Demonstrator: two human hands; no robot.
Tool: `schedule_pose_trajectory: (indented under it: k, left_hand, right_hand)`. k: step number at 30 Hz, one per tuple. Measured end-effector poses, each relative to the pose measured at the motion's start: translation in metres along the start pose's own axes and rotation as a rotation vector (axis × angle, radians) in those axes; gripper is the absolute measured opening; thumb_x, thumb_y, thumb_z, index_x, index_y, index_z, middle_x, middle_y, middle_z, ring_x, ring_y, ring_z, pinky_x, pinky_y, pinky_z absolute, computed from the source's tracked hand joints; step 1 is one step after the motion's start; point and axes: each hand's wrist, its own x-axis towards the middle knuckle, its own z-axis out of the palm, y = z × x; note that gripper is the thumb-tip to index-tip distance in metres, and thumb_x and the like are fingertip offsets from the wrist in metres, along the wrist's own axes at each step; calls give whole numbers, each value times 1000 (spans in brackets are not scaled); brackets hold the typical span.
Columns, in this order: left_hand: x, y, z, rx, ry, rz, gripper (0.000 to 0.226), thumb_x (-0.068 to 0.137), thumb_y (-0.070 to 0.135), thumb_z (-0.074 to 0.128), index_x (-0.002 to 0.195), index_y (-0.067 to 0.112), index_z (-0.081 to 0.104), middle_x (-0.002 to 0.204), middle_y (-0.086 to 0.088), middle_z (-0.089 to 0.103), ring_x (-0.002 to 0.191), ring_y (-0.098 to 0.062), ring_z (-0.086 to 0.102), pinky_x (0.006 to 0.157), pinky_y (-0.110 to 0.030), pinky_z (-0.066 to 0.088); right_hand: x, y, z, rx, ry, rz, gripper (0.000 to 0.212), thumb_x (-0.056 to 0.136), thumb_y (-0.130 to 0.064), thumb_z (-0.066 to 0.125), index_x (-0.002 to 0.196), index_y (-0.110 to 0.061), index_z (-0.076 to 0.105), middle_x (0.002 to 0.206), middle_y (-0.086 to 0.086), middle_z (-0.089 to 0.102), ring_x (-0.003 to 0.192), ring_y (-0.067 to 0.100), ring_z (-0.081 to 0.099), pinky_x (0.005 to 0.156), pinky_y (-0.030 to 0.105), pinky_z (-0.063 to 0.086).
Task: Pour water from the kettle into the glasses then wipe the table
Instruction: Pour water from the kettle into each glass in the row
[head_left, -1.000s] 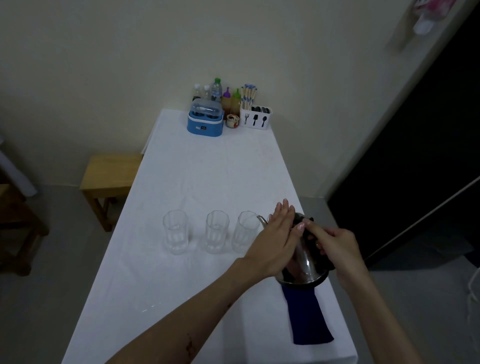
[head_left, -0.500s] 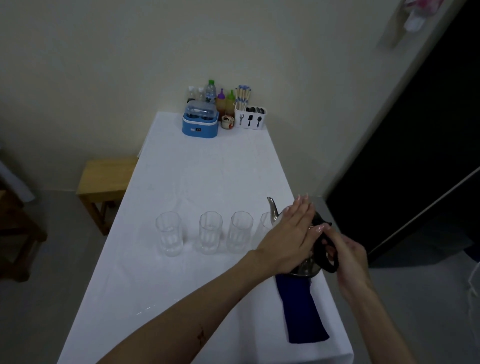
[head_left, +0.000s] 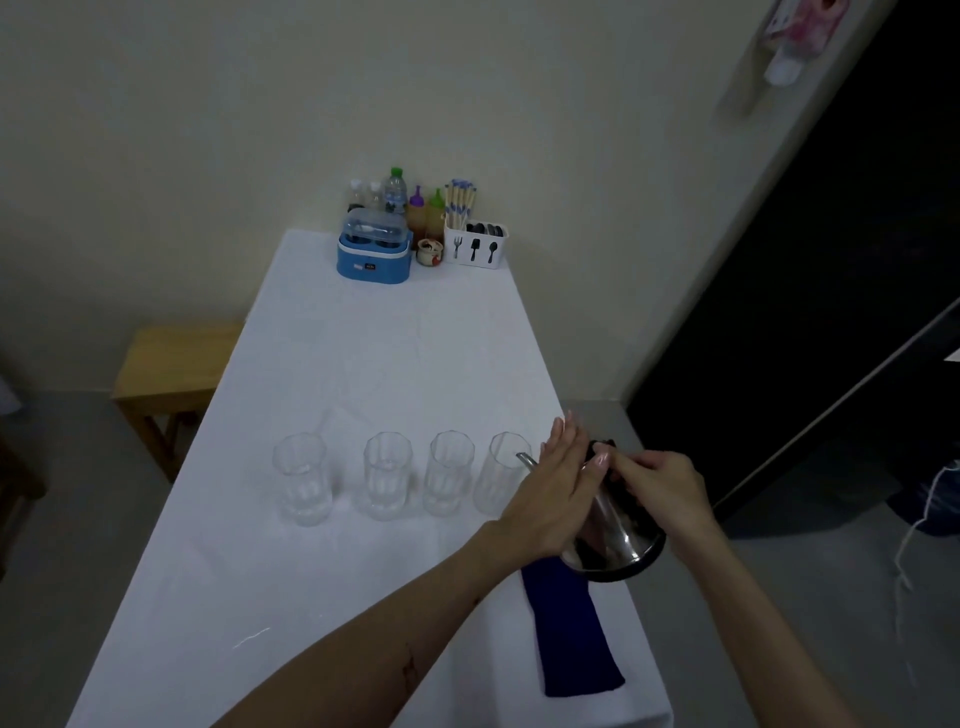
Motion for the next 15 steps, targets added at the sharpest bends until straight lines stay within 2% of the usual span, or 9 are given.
schedule_pose_trajectory:
  k: [6, 10, 15]
  left_hand:
    - [0, -5, -5, -33, 41, -10, 60, 103, 45, 15, 153, 16, 3, 162, 5, -7, 146, -3, -11, 121, -29, -2]
    - [3, -5, -9, -36, 61, -13, 58, 103, 43, 15, 153, 15, 7, 162, 4, 0, 147, -4, -6, 121, -29, 1]
    - [7, 0, -6, -95, 100, -9, 58, 103, 43, 17, 153, 15, 8, 162, 4, 2, 147, -4, -3, 121, -26, 1]
  right_hand:
    - [3, -13, 3, -59, -37, -4, 37, 80, -48, 76, 71, -12, 78, 66, 4, 74, 69, 20, 70, 67, 33, 54]
    - [7, -22, 1, -143, -35, -40, 40, 79, -52, 75, 68, -15, 78, 67, 7, 74, 72, 25, 71, 73, 41, 58]
    - [11, -34, -8, -205, -28, -95, 39, 77, -56, 75, 62, -20, 76, 63, 4, 72, 68, 21, 70, 64, 33, 52]
